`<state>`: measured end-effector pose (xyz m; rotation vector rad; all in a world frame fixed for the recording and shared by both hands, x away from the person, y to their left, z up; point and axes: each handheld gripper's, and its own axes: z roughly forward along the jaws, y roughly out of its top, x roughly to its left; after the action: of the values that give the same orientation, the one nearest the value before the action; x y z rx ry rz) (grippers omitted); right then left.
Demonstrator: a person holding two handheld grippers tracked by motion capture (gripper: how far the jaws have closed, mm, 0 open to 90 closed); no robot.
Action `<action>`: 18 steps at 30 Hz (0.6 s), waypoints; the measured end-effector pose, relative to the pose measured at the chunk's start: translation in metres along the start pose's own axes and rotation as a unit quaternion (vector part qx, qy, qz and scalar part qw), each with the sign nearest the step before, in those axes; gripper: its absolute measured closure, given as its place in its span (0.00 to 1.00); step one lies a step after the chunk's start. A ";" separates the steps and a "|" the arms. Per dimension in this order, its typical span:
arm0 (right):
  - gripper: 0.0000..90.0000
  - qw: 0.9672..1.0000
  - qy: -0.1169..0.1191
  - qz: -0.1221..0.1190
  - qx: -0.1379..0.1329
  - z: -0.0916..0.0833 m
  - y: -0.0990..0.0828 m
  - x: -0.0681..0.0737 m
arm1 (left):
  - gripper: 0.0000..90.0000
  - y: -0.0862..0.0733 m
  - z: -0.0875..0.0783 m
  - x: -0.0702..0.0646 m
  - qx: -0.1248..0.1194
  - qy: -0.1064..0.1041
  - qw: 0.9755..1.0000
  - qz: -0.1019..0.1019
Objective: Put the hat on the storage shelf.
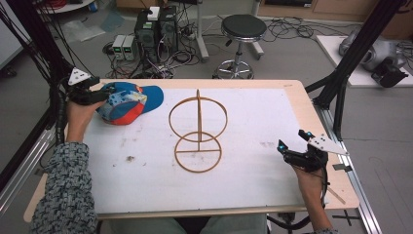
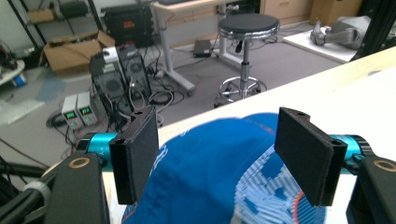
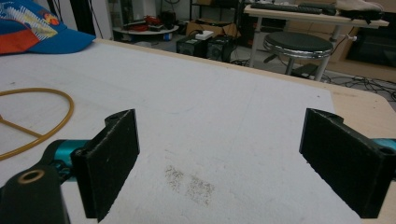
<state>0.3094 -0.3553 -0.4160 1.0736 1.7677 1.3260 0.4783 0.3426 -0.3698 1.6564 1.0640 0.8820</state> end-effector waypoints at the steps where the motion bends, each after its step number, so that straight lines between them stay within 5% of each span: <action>1: 0.12 1.000 0.002 0.001 0.001 0.000 0.000 0.000 | 0.34 -0.002 0.001 0.001 0.003 0.001 1.000 0.000; 11: 0.12 1.000 0.006 0.003 0.005 0.001 -0.001 0.000 | 0.39 -0.014 0.011 0.009 0.030 0.007 1.000 -0.002; 18: 0.12 1.000 0.006 0.001 0.004 0.001 0.000 0.000 | 0.66 -0.015 0.014 0.006 0.044 -0.015 0.999 0.011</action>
<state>0.3098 -0.3548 -0.4167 1.0742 1.7824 1.3306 0.4890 0.3465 -0.3878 1.7520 1.0802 0.8321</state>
